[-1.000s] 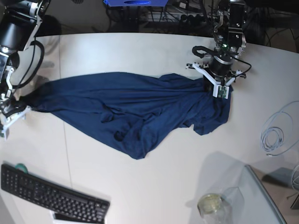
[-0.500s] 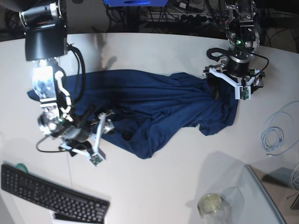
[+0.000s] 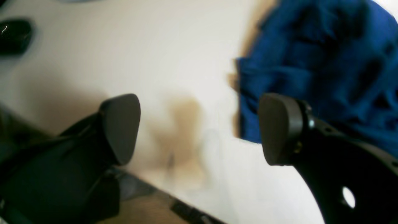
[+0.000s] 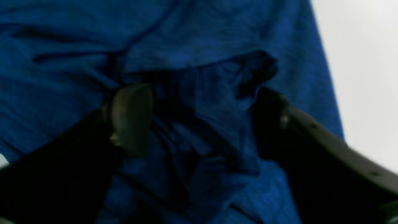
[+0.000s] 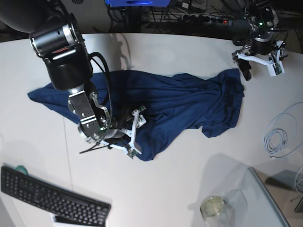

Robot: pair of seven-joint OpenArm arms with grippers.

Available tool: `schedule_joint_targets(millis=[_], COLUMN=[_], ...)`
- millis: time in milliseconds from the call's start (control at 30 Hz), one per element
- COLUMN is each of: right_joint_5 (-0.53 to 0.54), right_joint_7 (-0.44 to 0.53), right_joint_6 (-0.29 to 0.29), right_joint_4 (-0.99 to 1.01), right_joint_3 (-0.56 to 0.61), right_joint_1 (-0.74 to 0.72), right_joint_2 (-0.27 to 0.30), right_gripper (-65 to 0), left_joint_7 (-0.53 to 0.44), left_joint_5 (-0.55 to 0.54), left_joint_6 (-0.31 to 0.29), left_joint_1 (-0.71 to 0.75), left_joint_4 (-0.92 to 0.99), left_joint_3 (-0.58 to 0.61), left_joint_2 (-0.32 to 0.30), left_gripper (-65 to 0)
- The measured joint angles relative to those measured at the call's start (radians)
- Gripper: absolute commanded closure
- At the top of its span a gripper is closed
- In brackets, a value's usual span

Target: Layout the t-shirt on the table in an organized manner, then fold the t-shirt properly

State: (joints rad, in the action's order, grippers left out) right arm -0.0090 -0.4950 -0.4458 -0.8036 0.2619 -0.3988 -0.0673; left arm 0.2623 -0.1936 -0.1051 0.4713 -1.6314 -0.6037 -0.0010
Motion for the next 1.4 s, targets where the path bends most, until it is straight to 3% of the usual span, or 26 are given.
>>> schedule_joint_targets(millis=[100,133,200,333,567,1067,1267,1333,1400], right_joint_5=[0.001,0.001,-0.001,0.007,-0.002,0.002,-0.002,-0.012,-0.007], right_joint_7=[-0.002,-0.002,-0.007,-0.063,-0.229,-0.310,-0.232,-0.225,-0.247], right_joint_6=[0.001,0.000,0.001,-0.002,0.000,0.000,0.005,0.016,0.010], right_joint_4=[0.014,0.013,-0.024,-0.187,-0.493,-0.621,-0.501,-0.378,-0.280], right_joint_3=[0.000,-0.001,-0.003,-0.021,-0.171,-0.531,-0.639,-0.650,-0.629], right_joint_1=[-0.001,0.000,0.009,0.038,0.054,-0.013,-0.023,-0.025,-0.018], right_joint_2=[-0.002,-0.002,0.000,0.026,0.138,0.316,0.362,0.361,0.353], right_gripper=[-2.0,0.0,-2.3,0.0,0.0,0.0,-0.3,-4.8,-19.2], left_joint_7=[0.000,-0.003,-0.004,-0.002,-0.001,-0.004,-0.002,-0.004,-0.003], left_joint_5=[-0.077,-0.078,-0.091,-0.092,-0.092,-0.092,-0.092,-0.093,-0.092], left_joint_6=[0.005,0.008,0.006,0.000,-0.001,0.000,0.000,0.001,0.004], left_joint_1=[0.008,0.012,0.018,0.037,0.042,0.042,0.037,0.033,0.037], left_joint_4=[0.000,0.002,0.010,0.017,0.046,0.046,0.046,0.046,0.045], left_joint_3=[-0.060,-0.069,-0.074,-0.066,-0.070,-0.063,-0.063,-0.047,-0.005], left_joint_2=[-0.002,-0.004,-0.003,0.002,-0.001,-0.020,-0.018,-0.020,-0.034], left_gripper=[-56.4,-56.4,-56.4,-56.4,-56.1,-56.1,-56.1,-56.1,-56.1])
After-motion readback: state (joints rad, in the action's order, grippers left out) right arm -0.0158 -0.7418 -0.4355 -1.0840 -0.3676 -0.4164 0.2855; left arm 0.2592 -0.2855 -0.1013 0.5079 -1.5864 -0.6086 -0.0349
